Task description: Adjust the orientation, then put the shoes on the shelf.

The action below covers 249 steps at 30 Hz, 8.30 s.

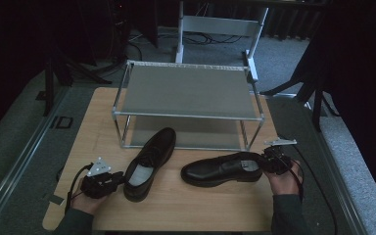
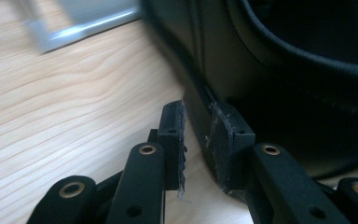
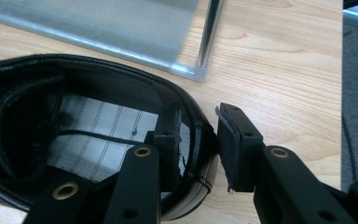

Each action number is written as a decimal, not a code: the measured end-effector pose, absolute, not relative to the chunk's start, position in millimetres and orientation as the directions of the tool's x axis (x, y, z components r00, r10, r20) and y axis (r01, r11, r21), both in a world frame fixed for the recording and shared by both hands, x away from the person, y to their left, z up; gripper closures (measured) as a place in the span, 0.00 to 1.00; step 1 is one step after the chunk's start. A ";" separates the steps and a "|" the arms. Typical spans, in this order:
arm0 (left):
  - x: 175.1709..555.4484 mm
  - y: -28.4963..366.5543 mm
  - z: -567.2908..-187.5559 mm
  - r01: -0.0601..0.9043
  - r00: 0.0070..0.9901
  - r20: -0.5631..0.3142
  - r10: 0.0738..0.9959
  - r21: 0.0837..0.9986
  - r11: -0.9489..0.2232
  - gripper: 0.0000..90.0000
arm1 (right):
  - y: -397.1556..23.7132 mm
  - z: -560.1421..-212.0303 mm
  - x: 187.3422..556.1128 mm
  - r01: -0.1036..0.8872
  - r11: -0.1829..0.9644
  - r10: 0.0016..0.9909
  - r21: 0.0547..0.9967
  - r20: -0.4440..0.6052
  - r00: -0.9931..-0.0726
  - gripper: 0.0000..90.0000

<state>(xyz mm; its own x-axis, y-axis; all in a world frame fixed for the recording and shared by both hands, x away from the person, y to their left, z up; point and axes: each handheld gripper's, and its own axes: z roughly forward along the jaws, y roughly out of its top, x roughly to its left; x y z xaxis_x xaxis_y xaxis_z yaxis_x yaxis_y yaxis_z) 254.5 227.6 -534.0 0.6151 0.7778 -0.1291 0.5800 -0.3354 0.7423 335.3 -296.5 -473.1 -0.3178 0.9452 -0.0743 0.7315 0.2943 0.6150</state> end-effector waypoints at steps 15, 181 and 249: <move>239.9 165.3 -522.7 0.498 0.737 -0.081 0.671 0.736 -0.458 0.75 | -301.5 -466.4 316.2 0.722 0.346 0.924 0.599 -0.085 -0.372 0.76; 251.3 91.7 -533.6 0.480 0.765 -0.112 0.634 0.754 -0.447 0.62 | -269.9 -459.3 259.4 0.488 0.497 0.689 0.717 0.016 -0.724 0.47; 231.0 44.4 -527.2 0.411 0.851 -0.150 0.503 0.787 -0.460 0.66 | -251.0 -482.8 302.5 0.494 0.772 0.510 0.400 0.074 -0.857 0.88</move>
<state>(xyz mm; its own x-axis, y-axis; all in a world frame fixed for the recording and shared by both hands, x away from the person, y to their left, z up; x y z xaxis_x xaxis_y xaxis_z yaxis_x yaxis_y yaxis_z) 231.0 44.4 -527.2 0.8510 0.5032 -0.1500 0.4106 -0.4597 0.7874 302.5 -251.0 -482.8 -0.8571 0.5098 0.0740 0.4938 0.7721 0.3999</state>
